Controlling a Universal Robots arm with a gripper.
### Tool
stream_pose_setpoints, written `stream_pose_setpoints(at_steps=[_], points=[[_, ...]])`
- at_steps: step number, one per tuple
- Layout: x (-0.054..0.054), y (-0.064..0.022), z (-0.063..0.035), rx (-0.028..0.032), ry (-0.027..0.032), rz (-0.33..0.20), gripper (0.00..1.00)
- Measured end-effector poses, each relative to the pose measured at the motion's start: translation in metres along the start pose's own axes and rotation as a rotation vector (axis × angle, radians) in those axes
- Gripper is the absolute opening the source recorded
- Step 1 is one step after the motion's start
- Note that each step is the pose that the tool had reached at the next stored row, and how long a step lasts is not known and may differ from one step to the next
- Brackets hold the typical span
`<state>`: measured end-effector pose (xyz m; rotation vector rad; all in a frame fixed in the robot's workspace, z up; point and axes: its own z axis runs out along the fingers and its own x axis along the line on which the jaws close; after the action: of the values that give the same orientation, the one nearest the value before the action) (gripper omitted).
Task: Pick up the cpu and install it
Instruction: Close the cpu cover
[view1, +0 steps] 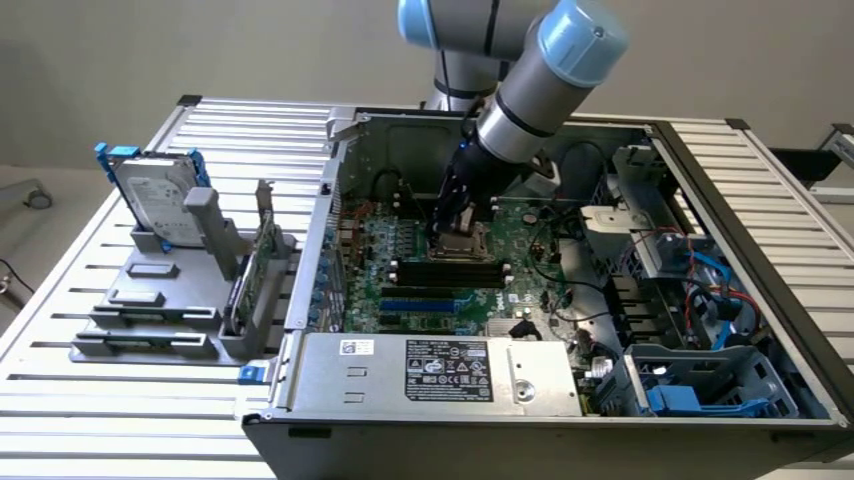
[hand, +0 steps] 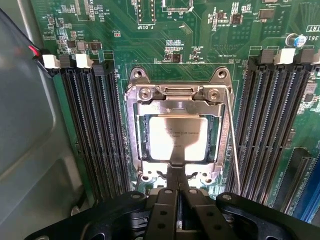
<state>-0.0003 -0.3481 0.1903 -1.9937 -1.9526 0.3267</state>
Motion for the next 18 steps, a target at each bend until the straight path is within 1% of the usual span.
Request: stream_pose_setpoints(at_steps=[4, 6, 7, 9, 18], points=[[-0.0003, 0.0004, 0.0016, -0.0004, 0.0011, 0.004, 0.11], [0.0002, -0.0003, 0.0005, -0.0016, 0.0050, 0.006, 0.11], [0.0004, -0.0013, -0.0016, -0.0015, 0.0059, 0.007, 0.11], [0.0004, -0.0029, -0.0050, -0.0010, 0.0057, 0.010, 0.11], [0.0002, -0.0022, -0.0029, -0.0016, 0.0083, 0.016, 0.11]])
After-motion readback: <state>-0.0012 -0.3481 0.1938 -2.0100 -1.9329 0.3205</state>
